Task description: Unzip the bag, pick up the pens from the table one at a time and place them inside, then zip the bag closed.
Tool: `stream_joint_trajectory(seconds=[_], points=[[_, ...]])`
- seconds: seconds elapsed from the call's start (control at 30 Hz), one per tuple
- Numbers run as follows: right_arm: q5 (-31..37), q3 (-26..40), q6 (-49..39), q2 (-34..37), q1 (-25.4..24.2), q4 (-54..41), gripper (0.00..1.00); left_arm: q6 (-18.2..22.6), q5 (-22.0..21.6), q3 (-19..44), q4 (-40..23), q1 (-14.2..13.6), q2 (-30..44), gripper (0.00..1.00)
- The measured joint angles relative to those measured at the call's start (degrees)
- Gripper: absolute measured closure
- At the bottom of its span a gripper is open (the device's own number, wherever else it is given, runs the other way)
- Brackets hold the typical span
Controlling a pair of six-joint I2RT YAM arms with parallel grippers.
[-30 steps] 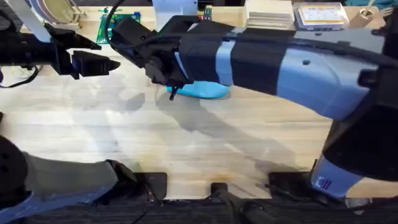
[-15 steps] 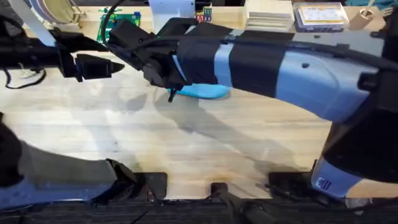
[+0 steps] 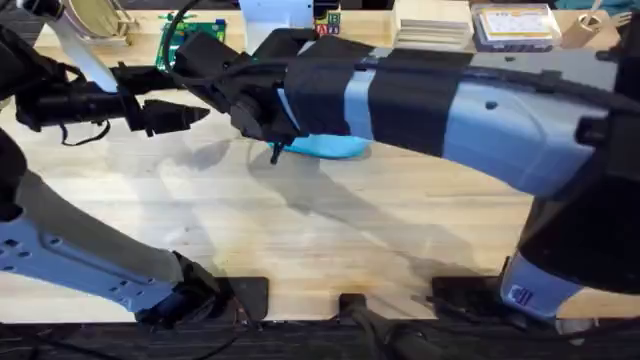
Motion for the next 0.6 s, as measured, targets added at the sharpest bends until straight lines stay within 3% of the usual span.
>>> stream_joint_trajectory(seconds=[0.13,0.3,0.5,0.53,0.6], points=[[0.0,0.0,0.0,0.0,0.0,0.2,0.969,0.2,0.1,0.0,4.9,-1.5,0.1,0.007],[0.0,0.0,0.0,0.0,0.0,0.2,0.968,1.7,0.1,0.0,5.7,-5.5,1.1,0.007],[0.0,0.0,0.0,0.0,0.0,0.2,0.969,7.6,0.1,0.0,5.9,-10.7,1.5,0.007],[0.0,0.0,0.0,0.0,0.0,0.2,0.969,11.0,-0.1,0.0,6.4,-12.9,1.5,0.009],[0.0,0.0,0.0,0.0,0.0,0.2,0.97,12.6,-0.1,0.1,6.4,-14.1,1.6,0.008]])
